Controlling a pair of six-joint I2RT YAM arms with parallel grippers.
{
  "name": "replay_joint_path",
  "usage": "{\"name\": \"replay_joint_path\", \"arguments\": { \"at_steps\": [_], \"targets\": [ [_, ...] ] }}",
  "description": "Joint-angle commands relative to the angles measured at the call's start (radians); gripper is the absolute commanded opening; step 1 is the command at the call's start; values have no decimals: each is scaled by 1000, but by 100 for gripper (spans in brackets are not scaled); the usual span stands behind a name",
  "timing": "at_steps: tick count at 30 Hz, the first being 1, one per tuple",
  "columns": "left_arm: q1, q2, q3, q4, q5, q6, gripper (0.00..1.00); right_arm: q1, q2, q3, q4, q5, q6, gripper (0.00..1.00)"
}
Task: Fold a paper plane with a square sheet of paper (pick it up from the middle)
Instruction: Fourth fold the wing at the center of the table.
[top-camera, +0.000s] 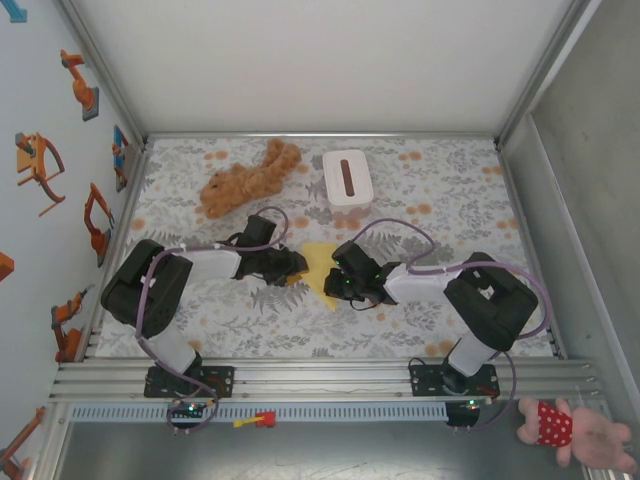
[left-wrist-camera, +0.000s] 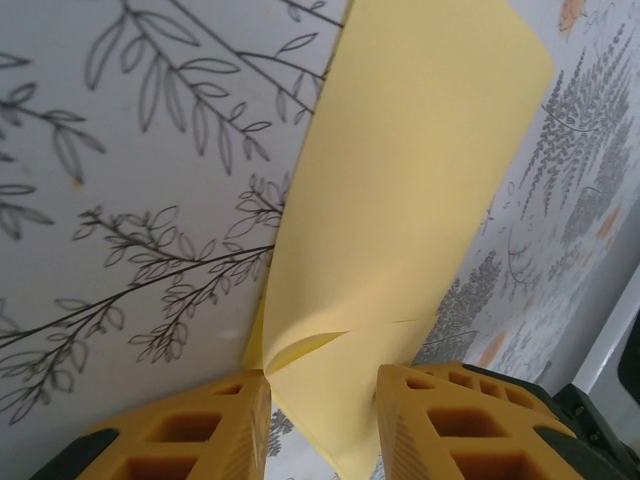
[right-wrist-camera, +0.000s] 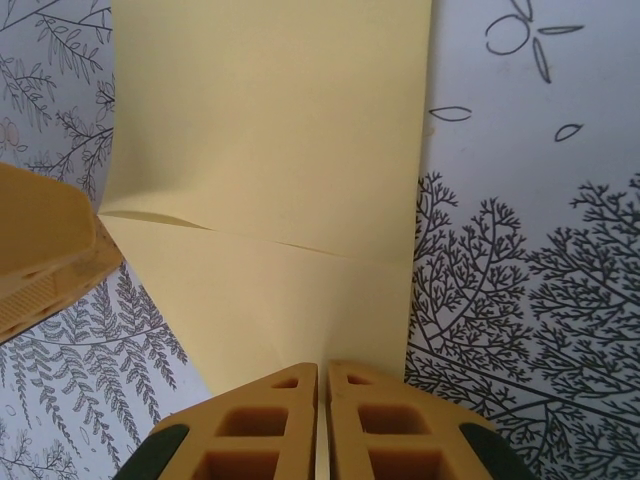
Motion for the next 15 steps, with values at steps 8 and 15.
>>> {"name": "replay_joint_path", "arguments": {
  "at_steps": [8, 15],
  "targets": [
    [-5, 26, 27, 86, 104, 18, 31, -7, 20, -27, -24, 8, 10, 10],
    [11, 76, 85, -5, 134, 136, 31, -7, 21, -29, -20, 5, 6, 10]
  ]
}}
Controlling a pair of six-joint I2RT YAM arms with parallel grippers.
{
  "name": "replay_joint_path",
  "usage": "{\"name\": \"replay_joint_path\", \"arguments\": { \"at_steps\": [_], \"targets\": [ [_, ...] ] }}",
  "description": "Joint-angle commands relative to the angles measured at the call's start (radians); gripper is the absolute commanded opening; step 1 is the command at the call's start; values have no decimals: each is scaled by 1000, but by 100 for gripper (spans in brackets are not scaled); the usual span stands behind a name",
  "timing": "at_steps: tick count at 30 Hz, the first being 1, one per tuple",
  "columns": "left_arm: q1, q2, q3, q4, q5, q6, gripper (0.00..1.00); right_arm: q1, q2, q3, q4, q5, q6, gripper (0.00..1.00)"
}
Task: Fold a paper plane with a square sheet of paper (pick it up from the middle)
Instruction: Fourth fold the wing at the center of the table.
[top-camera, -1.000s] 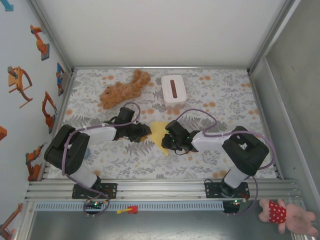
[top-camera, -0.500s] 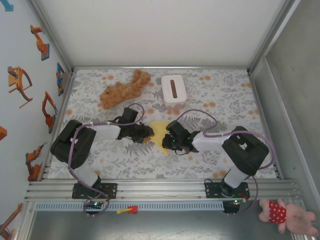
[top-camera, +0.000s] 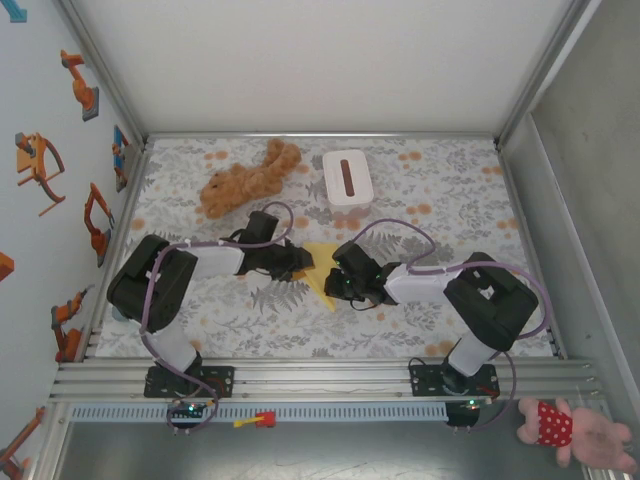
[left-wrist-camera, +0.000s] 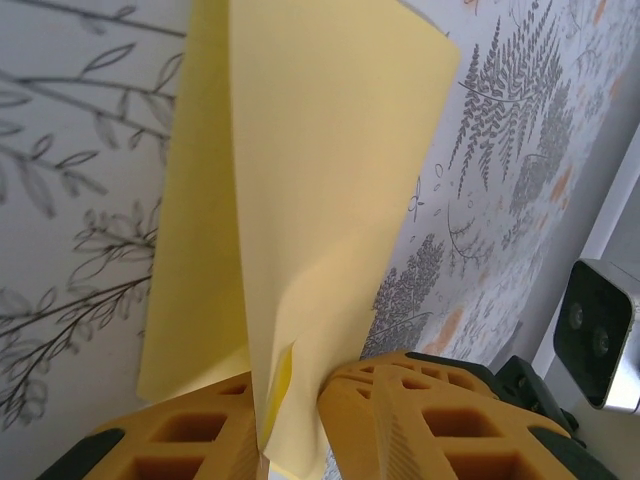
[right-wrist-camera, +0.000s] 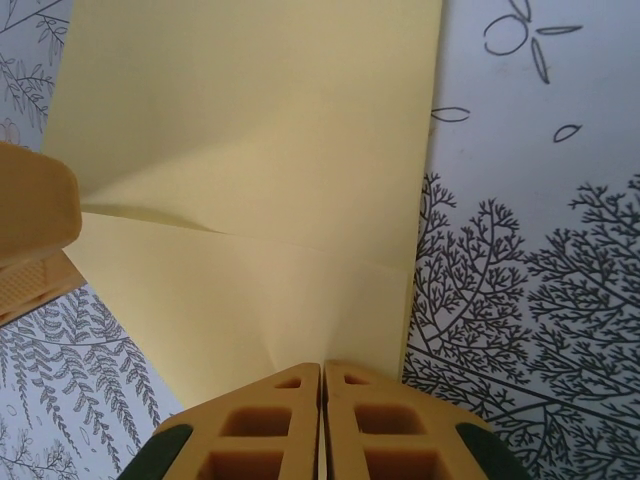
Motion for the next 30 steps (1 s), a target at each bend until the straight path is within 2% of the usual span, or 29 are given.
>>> {"name": "replay_joint_path", "arguments": {
  "at_steps": [1, 6, 18, 24, 27, 30],
  "targets": [
    [12, 35, 45, -64, 43, 92, 31, -5, 22, -24, -32, 10, 6, 10],
    [25, 63, 70, -94, 79, 116, 31, -6, 20, -25, -30, 10, 6, 10],
    [39, 70, 83, -129, 111, 148, 18, -8, 16, -20, -30, 9, -13, 11],
    [39, 64, 83, -136, 116, 167, 17, -11, -1, -13, -36, 20, -33, 12],
    [39, 61, 85, -144, 119, 172, 12, -10, -6, -8, -36, 19, -44, 14],
    [41, 53, 84, -147, 115, 170, 6, -11, -29, -6, -34, 32, -70, 21]
  ]
}}
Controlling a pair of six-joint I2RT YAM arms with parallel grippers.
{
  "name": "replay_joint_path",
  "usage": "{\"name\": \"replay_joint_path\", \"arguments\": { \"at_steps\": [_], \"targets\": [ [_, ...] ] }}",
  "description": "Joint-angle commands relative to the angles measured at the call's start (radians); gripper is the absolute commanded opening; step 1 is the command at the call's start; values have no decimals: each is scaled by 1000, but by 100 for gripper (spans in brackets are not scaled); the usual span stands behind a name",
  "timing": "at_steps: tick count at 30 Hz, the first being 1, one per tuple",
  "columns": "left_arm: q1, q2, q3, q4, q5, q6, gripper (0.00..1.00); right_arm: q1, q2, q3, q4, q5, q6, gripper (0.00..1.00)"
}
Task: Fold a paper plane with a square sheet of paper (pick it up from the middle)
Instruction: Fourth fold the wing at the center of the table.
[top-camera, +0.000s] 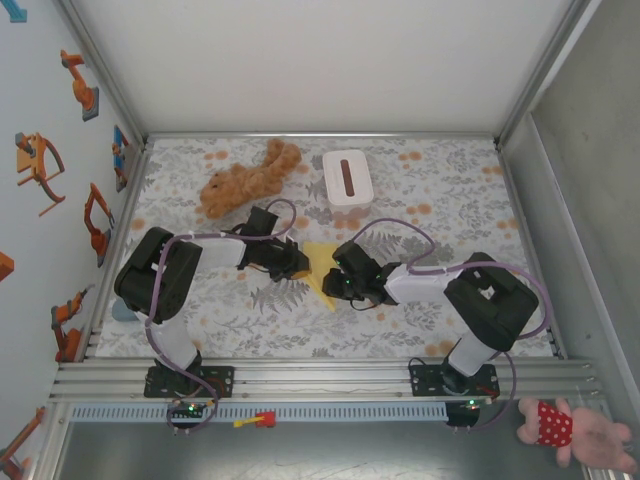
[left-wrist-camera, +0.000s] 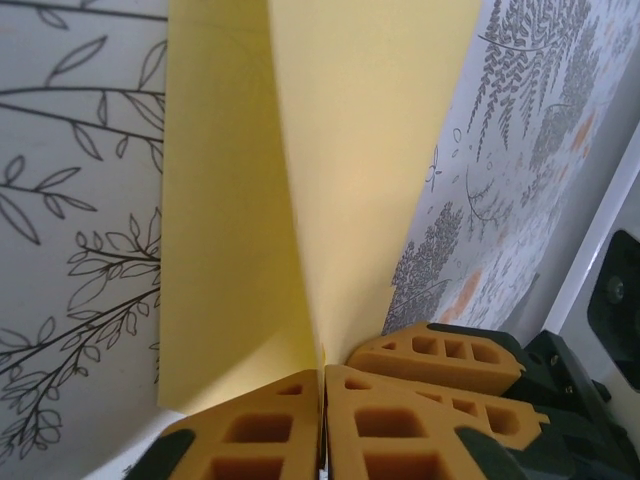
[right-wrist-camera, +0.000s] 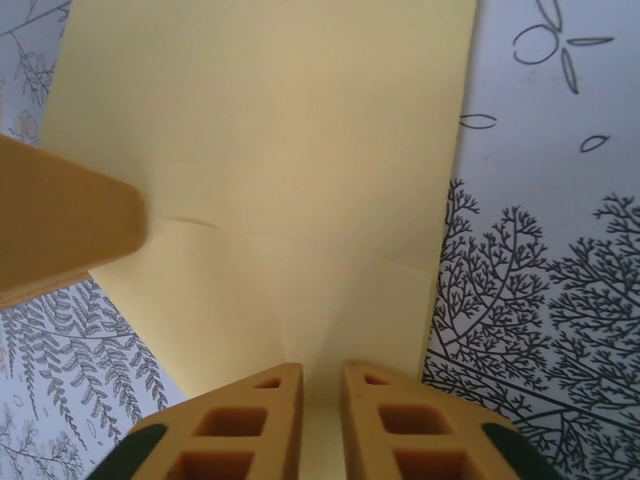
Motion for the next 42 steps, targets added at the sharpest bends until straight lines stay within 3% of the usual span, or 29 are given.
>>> {"name": "replay_joint_path", "arguments": {
  "at_steps": [1, 7, 9, 11, 16, 22, 28, 42],
  "targets": [
    [7, -7, 20, -25, 21, 22, 5, -9, -34, -3, -47, 46, -54, 22],
    [8, -60, 7, -30, -39, -29, 2, -9, -137, 39, -135, 155, -202, 34],
    [8, -86, 1, -42, -89, -69, 2, -6, -156, 55, -173, 200, -250, 46],
    [9, -106, 0, -73, -142, -110, 2, -1, -163, 71, -207, 249, -285, 52],
    [9, -150, -3, -131, -255, -195, 3, 42, -158, 100, -213, 349, -387, 47],
    [10, -165, 3, -179, -325, -250, 3, 139, -80, 150, -131, 335, -541, 43],
    [4, -166, 11, -177, -313, -290, 3, 191, 31, 203, -92, 320, -606, 37],
    [3, -195, 16, -195, -289, -337, 4, 195, 123, 196, -19, 376, -597, 37]
  ]
}}
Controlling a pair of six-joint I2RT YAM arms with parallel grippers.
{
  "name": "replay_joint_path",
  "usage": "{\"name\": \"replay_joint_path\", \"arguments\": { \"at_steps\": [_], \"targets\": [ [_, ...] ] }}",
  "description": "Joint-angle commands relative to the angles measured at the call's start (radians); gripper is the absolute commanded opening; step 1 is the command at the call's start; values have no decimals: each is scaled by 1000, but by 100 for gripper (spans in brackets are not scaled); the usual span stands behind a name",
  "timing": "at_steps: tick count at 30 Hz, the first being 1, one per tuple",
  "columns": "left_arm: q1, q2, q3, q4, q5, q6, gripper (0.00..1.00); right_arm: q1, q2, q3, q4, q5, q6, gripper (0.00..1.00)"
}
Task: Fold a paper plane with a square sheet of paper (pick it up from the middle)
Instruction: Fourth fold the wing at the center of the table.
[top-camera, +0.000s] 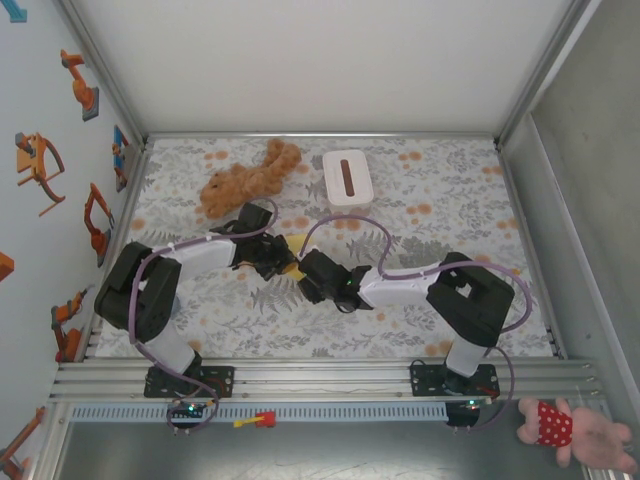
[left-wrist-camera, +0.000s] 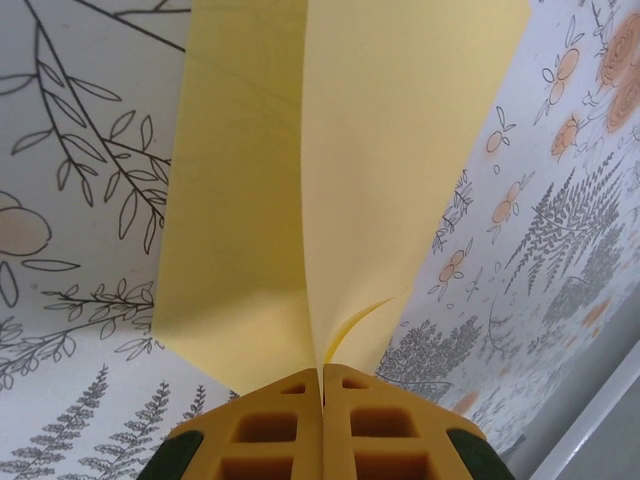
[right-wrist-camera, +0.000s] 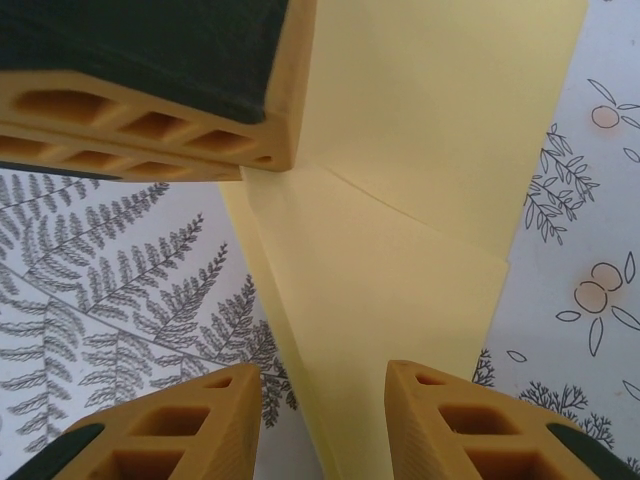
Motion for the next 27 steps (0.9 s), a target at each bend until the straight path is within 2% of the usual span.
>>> {"name": "replay_joint_path", "arguments": {
  "at_steps": [1, 27],
  "targets": [
    [-3, -42, 16, -37, 11, -24, 4, 2, 14, 9, 43, 53, -8, 37],
    [0, -20, 43, -74, 22, -23, 7, 4, 20, -29, 60, 87, -20, 32]
  ]
}}
